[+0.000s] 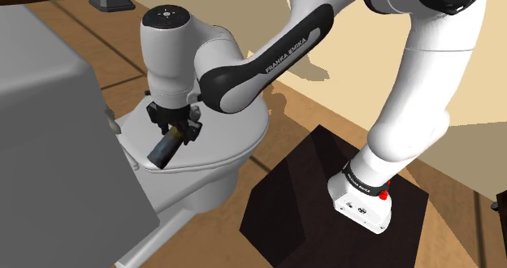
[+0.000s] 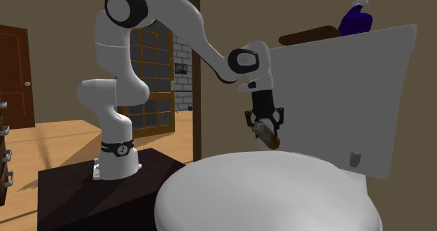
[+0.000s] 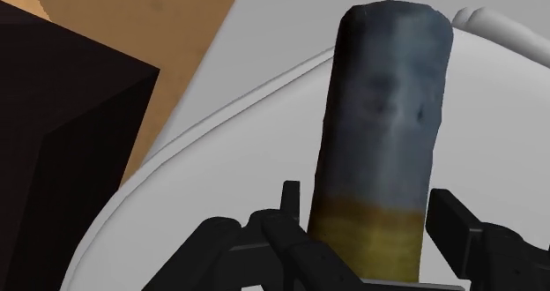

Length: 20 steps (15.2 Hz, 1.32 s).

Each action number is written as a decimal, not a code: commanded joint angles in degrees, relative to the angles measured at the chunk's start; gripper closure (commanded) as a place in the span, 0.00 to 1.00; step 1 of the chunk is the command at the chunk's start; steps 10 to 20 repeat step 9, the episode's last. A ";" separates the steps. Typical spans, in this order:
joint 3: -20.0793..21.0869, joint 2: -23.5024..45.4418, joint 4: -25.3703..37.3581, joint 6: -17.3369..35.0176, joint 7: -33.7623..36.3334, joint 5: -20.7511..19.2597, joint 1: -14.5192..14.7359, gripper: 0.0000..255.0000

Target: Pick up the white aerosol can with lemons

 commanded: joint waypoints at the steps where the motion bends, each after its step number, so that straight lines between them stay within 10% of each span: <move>1: 1.21 -1.13 0.34 -0.90 -1.10 1.54 -1.02 1.00; 20: 4.61 -4.41 1.78 -3.76 -4.36 6.03 -4.03 1.00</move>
